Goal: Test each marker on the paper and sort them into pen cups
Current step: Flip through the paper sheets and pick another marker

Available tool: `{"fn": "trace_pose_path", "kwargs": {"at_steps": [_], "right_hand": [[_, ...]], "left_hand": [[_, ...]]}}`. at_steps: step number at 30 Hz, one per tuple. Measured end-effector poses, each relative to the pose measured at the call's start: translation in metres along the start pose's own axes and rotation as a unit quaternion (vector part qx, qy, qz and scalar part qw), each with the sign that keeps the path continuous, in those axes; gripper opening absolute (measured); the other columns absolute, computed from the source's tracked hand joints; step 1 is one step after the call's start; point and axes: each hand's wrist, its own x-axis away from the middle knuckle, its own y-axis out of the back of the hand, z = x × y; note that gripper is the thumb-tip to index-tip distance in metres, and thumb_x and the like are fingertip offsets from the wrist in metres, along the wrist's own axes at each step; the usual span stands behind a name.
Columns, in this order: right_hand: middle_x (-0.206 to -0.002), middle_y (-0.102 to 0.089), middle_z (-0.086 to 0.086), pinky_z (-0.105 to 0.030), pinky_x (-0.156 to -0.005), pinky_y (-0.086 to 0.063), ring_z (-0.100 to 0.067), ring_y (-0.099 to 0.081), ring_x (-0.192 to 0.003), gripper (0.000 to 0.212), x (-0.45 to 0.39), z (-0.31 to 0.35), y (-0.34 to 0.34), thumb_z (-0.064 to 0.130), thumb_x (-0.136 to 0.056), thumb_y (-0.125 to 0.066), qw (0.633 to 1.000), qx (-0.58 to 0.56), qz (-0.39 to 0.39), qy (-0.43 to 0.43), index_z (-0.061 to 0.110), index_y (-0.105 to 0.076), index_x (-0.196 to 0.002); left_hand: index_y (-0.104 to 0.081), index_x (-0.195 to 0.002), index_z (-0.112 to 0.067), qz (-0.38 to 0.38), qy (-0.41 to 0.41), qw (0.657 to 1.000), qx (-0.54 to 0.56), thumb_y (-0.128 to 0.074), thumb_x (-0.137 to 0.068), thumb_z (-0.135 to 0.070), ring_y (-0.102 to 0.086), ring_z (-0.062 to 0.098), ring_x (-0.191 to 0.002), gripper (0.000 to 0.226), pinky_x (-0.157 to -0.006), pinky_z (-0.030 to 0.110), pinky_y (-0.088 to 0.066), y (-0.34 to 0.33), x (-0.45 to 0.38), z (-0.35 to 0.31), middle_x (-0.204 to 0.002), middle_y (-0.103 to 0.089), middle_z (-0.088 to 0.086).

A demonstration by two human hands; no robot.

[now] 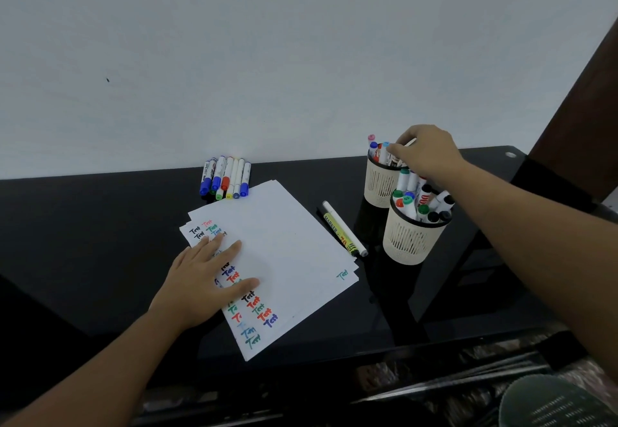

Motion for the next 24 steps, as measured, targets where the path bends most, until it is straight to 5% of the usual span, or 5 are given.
{"fn": "trace_pose_path", "kwargs": {"at_steps": [5,8,12,19,24], "right_hand": [[-0.101,-0.071,0.0,-0.038,-0.076,-0.057,-0.02,-0.068,-0.092,0.021,0.007,0.019,-0.001,0.041,-0.099,-0.064,0.998,0.01,-0.038,0.039,0.023,-0.065,-0.11],[-0.081,-0.069,0.009,-0.036,-0.071,-0.056,-0.014,-0.068,-0.08,0.014,0.016,0.039,-0.006,0.04,-0.099,-0.06,0.994,0.0,-0.062,0.092,0.028,-0.064,-0.102],[-0.077,-0.067,0.012,-0.028,-0.067,-0.05,-0.008,-0.064,-0.074,0.014,0.037,0.073,-0.023,0.039,-0.1,-0.058,0.985,-0.022,0.001,0.168,0.028,-0.067,-0.1],[-0.105,-0.06,0.01,-0.035,-0.087,-0.05,-0.018,-0.06,-0.106,0.031,0.053,0.1,-0.113,0.034,-0.103,-0.056,0.929,0.132,0.21,0.273,0.033,-0.06,-0.134],[-0.15,-0.049,-0.005,-0.038,-0.102,-0.047,-0.027,-0.051,-0.131,0.053,0.041,0.105,-0.172,0.028,-0.107,-0.05,0.909,0.192,0.244,0.277,0.037,-0.037,-0.158]], "left_hand": [[-0.012,-0.157,-0.05,0.003,-0.001,1.0,0.027,-0.019,-0.06,-0.107,0.009,0.013,-0.156,0.113,-0.126,0.043,0.003,0.003,0.0,-0.001,-0.169,0.004,-0.012],[-0.021,-0.157,-0.047,0.008,0.009,0.995,0.097,-0.041,-0.064,-0.102,0.0,0.018,-0.156,0.11,-0.126,0.047,-0.005,0.009,0.0,-0.002,-0.17,-0.003,-0.01],[-0.028,-0.156,-0.044,-0.016,0.035,0.989,0.141,-0.057,-0.071,-0.086,-0.005,0.024,-0.156,0.099,-0.123,0.054,-0.016,0.024,-0.008,0.004,-0.17,-0.006,-0.007],[-0.028,-0.157,-0.042,-0.05,0.023,0.997,0.044,-0.019,-0.066,-0.104,-0.014,0.02,-0.154,0.11,-0.126,0.048,-0.013,0.011,-0.011,0.026,-0.168,-0.017,-0.002],[-0.031,-0.155,-0.045,-0.061,0.023,0.996,0.056,-0.027,-0.072,-0.098,-0.01,0.018,-0.154,0.098,-0.125,0.045,-0.005,0.008,-0.012,0.025,-0.168,-0.016,-0.004]]}}
